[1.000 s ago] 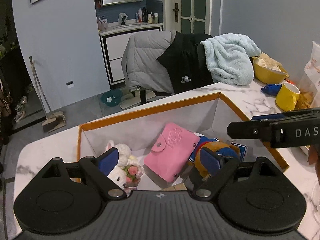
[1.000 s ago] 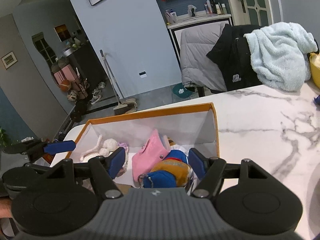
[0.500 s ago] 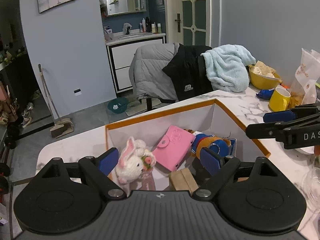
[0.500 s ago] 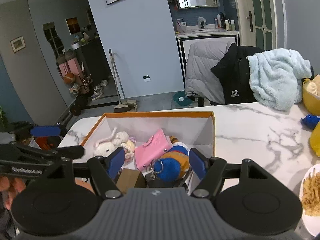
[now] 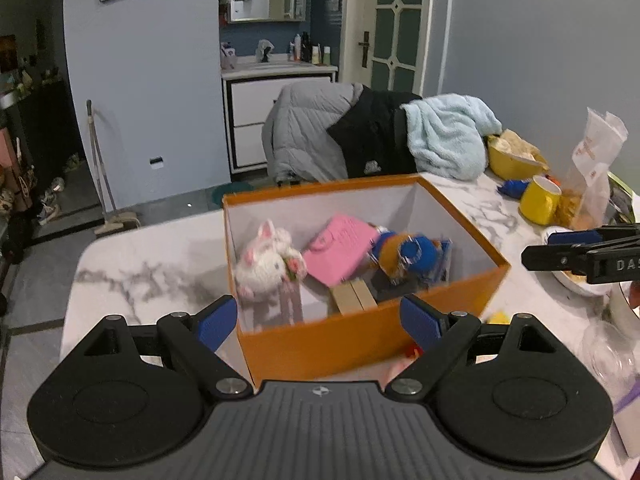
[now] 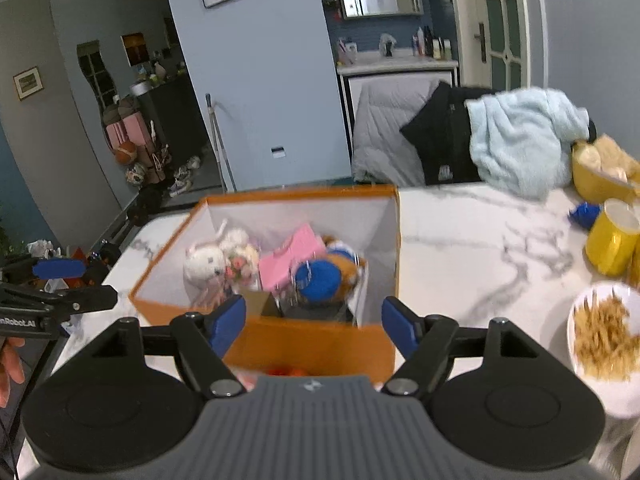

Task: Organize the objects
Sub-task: 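Open both tools to release the pouch and duck plush, then withdraw, then grasp the white plush with left tool while right tool grasps the lotion tube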

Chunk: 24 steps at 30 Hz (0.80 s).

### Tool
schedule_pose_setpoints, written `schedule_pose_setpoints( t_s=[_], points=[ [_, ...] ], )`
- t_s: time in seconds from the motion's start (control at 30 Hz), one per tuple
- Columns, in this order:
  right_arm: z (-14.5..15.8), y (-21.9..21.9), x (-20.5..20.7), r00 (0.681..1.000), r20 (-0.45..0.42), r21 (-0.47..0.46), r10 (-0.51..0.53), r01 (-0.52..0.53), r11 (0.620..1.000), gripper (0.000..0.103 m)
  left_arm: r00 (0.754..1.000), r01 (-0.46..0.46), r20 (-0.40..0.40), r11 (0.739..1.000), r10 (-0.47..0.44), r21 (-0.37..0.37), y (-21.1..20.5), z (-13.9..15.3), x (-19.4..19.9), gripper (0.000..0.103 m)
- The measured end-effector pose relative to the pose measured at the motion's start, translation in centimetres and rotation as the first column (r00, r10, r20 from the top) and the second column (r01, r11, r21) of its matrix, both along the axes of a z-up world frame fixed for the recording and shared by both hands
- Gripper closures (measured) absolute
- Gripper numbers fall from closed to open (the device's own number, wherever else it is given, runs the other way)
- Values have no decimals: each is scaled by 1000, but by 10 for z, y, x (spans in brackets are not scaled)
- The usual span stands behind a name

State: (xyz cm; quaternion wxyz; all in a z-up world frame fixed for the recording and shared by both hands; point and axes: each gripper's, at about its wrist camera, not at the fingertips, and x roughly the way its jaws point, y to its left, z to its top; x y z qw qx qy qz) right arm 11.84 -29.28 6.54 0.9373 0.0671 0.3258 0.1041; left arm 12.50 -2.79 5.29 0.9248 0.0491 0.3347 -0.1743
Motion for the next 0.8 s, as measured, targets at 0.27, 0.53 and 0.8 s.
schedule_pose_setpoints(
  t_s=[0.27,0.53,0.8],
  points=[
    [-39,-16,-19,995,-96,16,-28,29,999,27,999,34,-43,999,-34,0,-10,-35,-19,0],
    [-65,-33,-19,986,-143,8,-86,88,996,26,996,59,-70,998,-58,22,-21,-60,-26,0],
    [-111,-52,-15,947,-263,93,-183,214,972,25,990,91,-108,995,-86,47,-35,-83,-27,0]
  ],
)
